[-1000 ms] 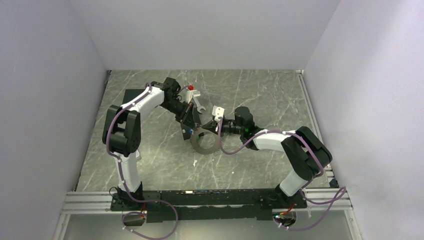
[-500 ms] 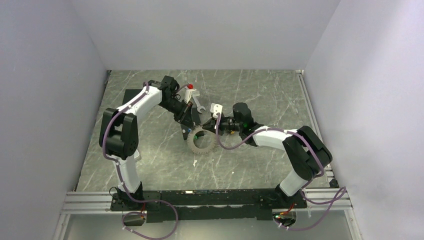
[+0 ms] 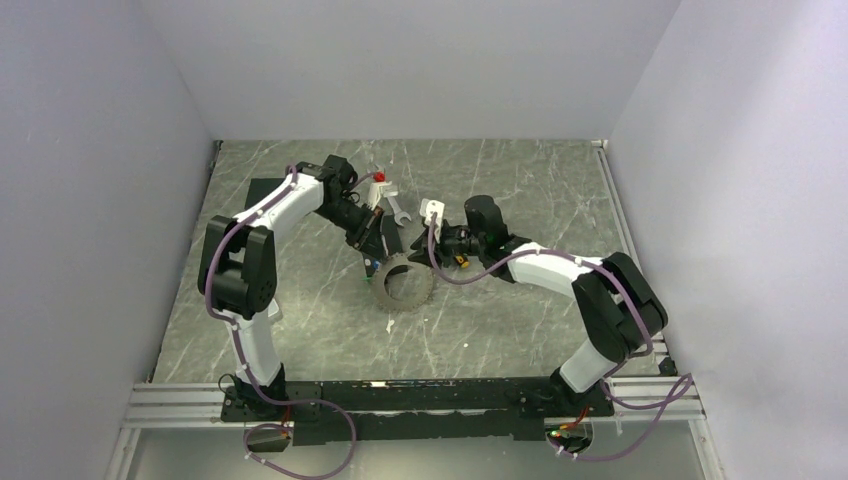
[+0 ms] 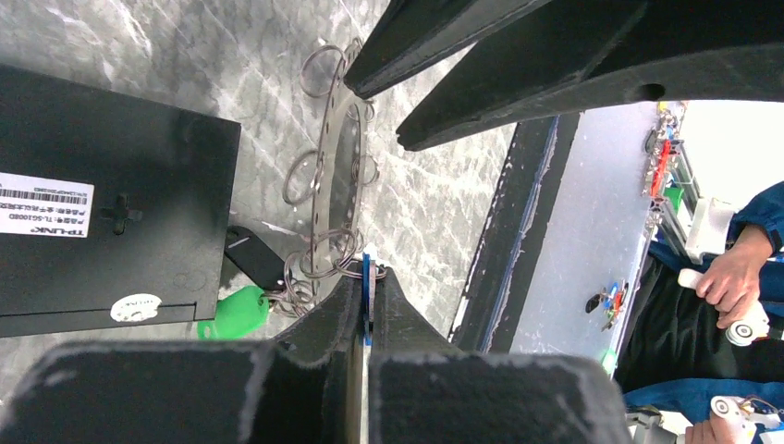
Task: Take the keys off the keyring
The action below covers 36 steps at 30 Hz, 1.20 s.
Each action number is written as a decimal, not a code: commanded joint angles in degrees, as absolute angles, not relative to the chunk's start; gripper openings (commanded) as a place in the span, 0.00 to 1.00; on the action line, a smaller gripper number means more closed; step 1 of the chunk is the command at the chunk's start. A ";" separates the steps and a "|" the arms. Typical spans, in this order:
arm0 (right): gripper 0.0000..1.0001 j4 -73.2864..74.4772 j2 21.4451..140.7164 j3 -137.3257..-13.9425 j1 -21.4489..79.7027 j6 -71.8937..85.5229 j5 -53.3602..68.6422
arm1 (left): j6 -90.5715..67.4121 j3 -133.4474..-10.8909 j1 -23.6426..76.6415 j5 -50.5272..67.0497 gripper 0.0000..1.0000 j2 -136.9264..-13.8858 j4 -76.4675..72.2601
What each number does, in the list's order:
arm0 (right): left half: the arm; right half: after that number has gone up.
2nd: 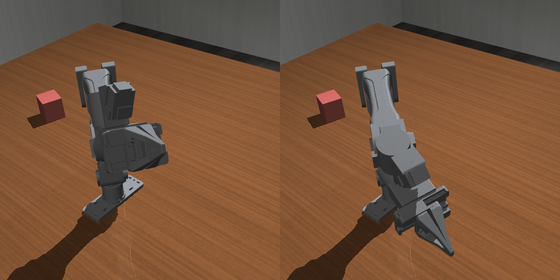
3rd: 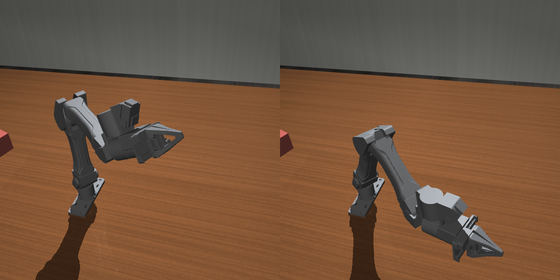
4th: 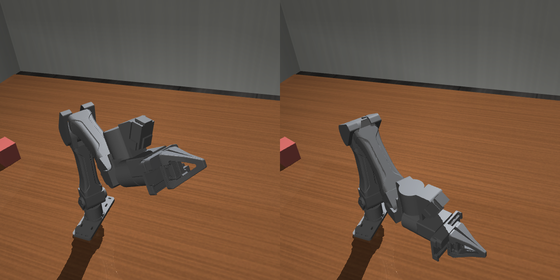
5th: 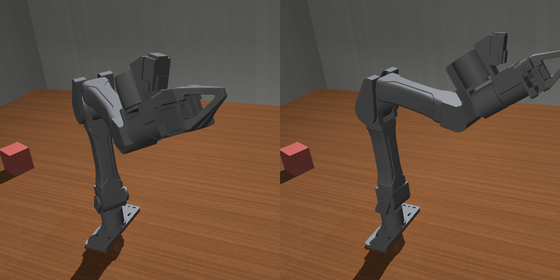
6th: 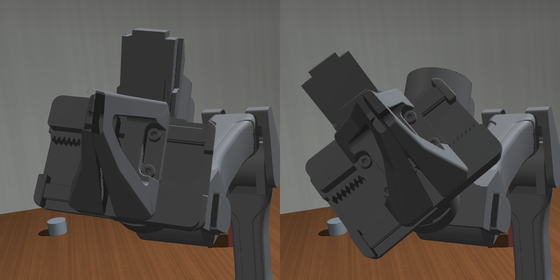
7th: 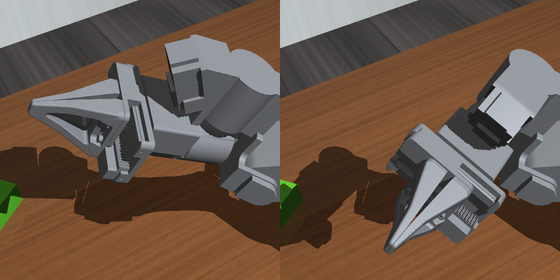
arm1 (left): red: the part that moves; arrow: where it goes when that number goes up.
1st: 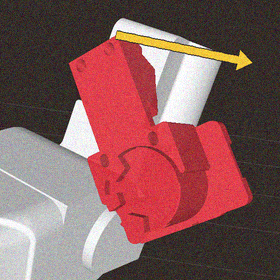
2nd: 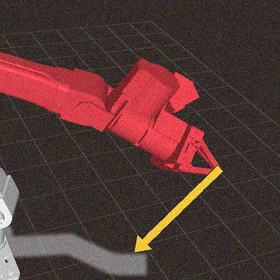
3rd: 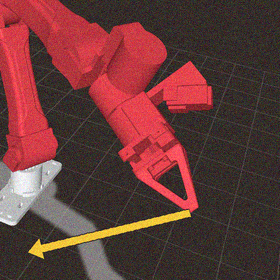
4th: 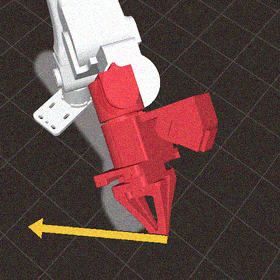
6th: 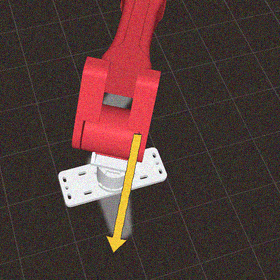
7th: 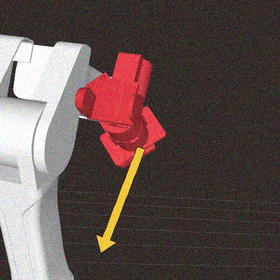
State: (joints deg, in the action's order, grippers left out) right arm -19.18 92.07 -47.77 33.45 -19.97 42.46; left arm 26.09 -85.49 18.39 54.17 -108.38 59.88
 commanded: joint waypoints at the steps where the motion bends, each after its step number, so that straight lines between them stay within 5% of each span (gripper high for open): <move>1: 0.35 -15.58 89.34 -52.35 34.17 -21.67 44.29 | 27.72 -87.41 18.37 56.65 0.00 -106.74 61.81; 17: 0.32 -6.82 92.16 -57.99 41.80 -29.68 32.06 | 27.42 -88.34 18.80 58.03 0.00 -106.61 62.64; 36: 0.33 -7.84 95.15 -59.95 43.15 -29.15 32.47 | 27.44 -87.74 18.98 58.56 0.00 -106.30 62.55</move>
State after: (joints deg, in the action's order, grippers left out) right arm -6.31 94.61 -57.49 42.59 -28.75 31.99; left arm 26.11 -86.17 18.68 55.64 -108.38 61.91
